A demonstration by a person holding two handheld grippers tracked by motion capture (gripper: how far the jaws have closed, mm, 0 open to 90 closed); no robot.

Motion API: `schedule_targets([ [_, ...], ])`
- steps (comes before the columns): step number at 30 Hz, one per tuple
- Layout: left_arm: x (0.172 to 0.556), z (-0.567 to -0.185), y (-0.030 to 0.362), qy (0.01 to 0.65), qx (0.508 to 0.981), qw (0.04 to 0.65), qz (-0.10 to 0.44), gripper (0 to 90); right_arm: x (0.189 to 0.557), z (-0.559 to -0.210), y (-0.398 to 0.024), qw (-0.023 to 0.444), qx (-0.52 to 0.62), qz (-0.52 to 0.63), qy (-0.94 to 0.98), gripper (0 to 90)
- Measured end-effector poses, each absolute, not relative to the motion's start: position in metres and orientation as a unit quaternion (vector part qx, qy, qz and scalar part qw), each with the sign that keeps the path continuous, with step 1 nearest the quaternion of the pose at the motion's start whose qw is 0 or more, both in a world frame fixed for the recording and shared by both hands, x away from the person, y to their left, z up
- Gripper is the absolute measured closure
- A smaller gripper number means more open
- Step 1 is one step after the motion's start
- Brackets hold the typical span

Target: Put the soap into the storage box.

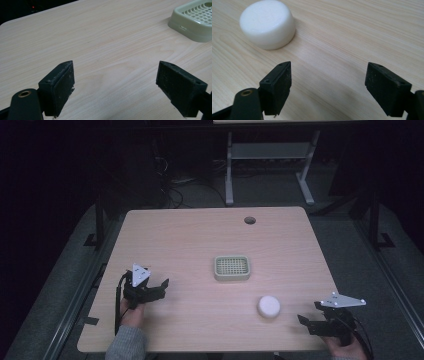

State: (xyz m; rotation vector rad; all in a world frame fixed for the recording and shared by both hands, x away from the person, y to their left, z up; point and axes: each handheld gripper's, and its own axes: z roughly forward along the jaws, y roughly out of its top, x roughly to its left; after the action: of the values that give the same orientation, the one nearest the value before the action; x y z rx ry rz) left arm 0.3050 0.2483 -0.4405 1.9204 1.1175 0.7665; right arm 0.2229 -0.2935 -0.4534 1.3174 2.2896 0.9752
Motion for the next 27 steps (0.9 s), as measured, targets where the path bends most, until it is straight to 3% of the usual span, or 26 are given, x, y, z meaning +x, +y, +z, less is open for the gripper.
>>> schedule_targets([
  [15,0.304,-0.44,0.248,0.437,0.755,0.388,0.299,14.8,0.227,-0.447,-0.286,0.143,0.439,0.34,0.819,18.2],
  [27,0.303,-0.439,0.249,0.43,0.754,0.392,0.305,14.8,0.238,-0.419,-0.265,0.12,0.394,0.323,0.852,15.9],
])
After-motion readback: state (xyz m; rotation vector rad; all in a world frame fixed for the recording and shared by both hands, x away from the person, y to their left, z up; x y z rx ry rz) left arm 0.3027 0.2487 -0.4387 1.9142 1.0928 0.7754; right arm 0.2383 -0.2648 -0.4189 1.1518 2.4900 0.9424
